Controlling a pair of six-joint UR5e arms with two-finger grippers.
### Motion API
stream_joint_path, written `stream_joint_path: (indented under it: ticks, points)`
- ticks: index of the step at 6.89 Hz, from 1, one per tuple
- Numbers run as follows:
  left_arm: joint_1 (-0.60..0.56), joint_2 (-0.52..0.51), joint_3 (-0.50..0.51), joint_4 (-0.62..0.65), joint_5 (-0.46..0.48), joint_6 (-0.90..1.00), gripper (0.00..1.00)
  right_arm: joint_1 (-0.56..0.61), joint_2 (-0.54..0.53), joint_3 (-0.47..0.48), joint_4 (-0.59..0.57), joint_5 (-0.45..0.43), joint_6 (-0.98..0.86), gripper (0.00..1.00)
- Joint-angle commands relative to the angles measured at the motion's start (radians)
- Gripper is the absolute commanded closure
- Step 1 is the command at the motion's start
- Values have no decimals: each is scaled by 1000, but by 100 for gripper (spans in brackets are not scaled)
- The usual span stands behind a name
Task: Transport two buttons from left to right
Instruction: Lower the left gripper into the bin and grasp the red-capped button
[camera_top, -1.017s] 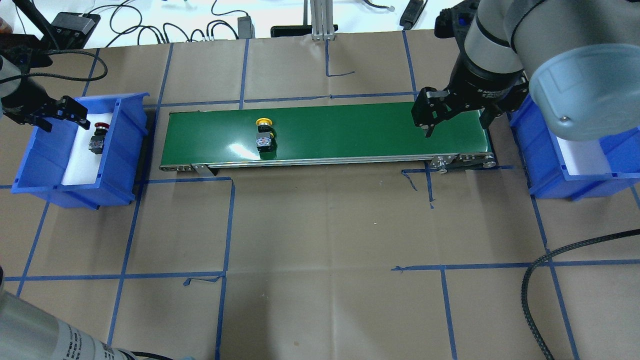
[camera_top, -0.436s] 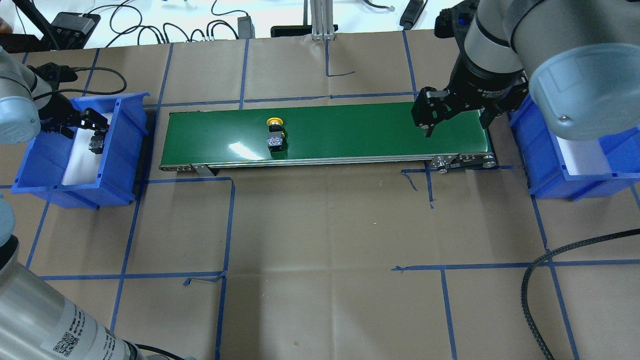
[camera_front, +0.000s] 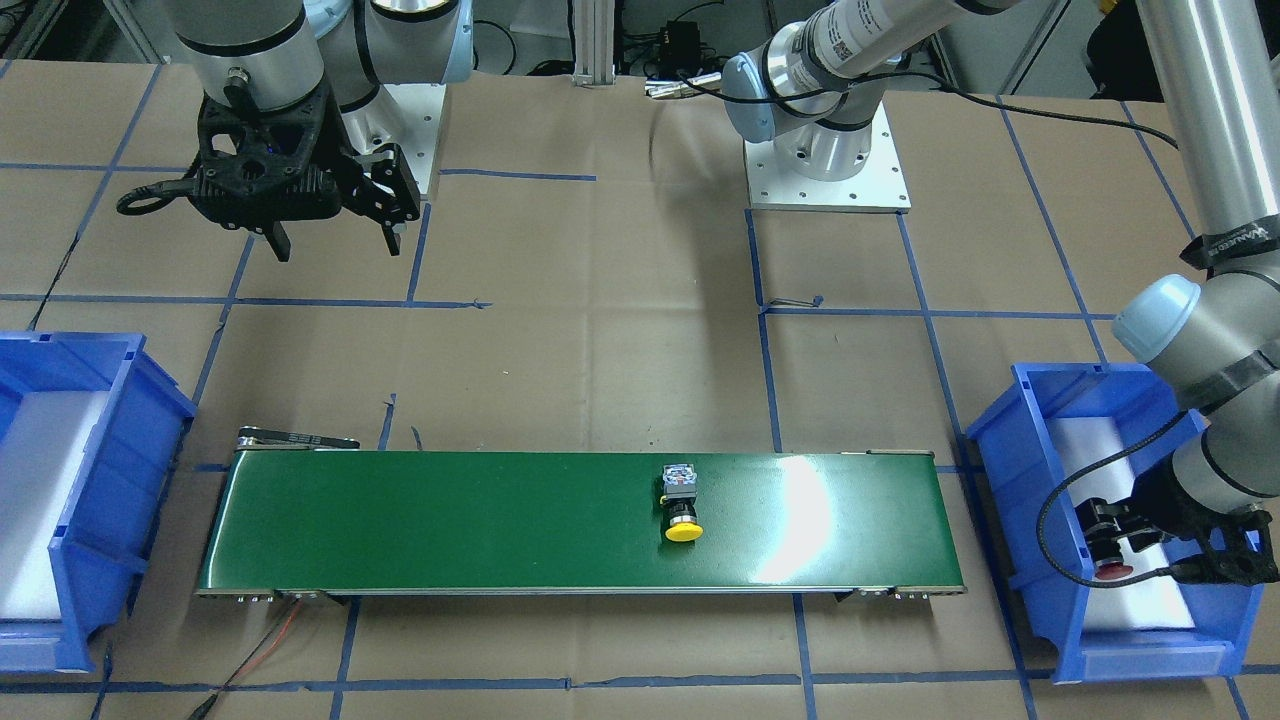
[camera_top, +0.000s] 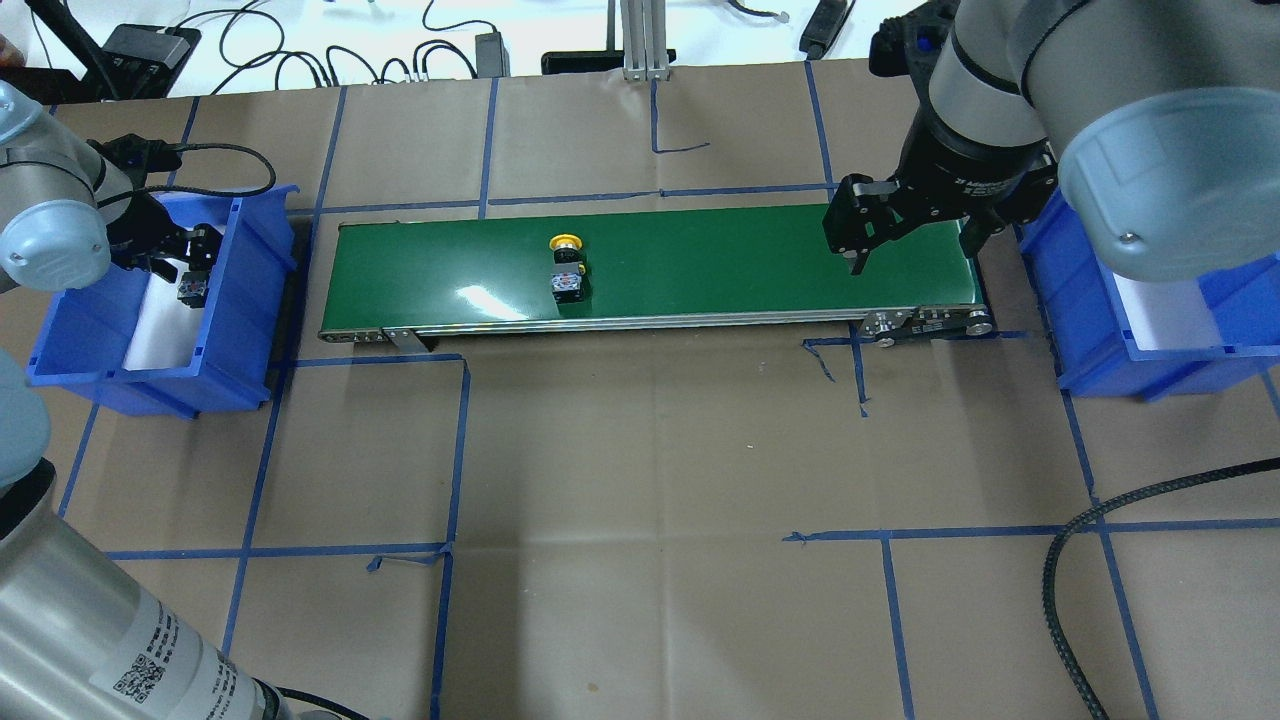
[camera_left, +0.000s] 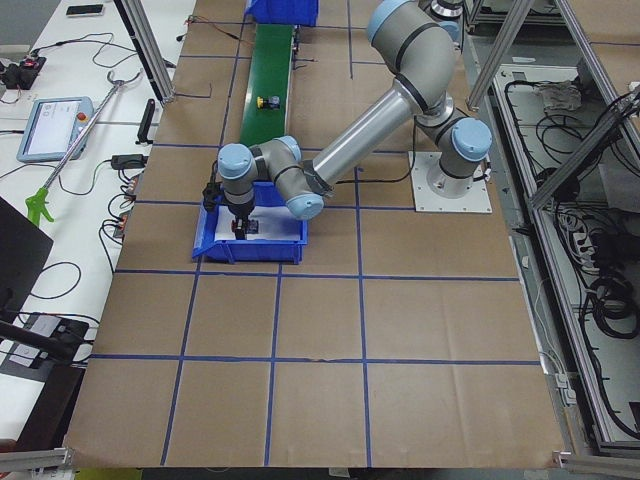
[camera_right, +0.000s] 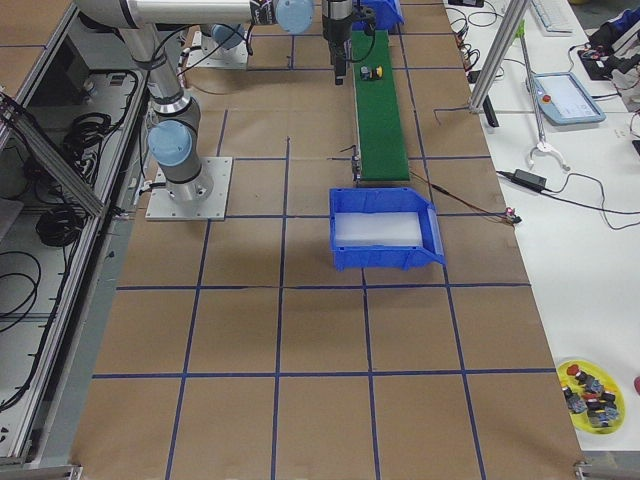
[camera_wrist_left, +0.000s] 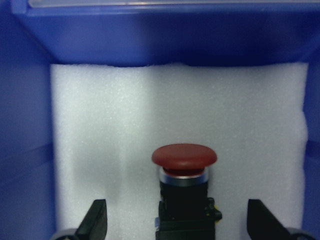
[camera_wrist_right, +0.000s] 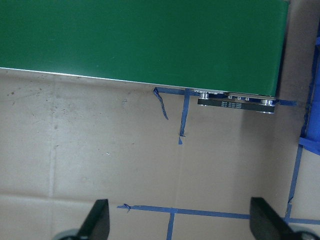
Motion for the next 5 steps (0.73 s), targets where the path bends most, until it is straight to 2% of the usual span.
stream_joint_path:
  ticks: [1,2,3,5]
  points:
    - [-10,1,0,0,6,-4,68,0,0,1,0,0,0,0]
    - [-9,4,1,0,6,-3,83,0,0,1,0,0,0,0]
    - [-5,12,3,-4,3,-3,94,0,0,1,0,0,0,0]
    - [-2,53,10,-30,5,-1,97,0,1,2,0,2,0,0]
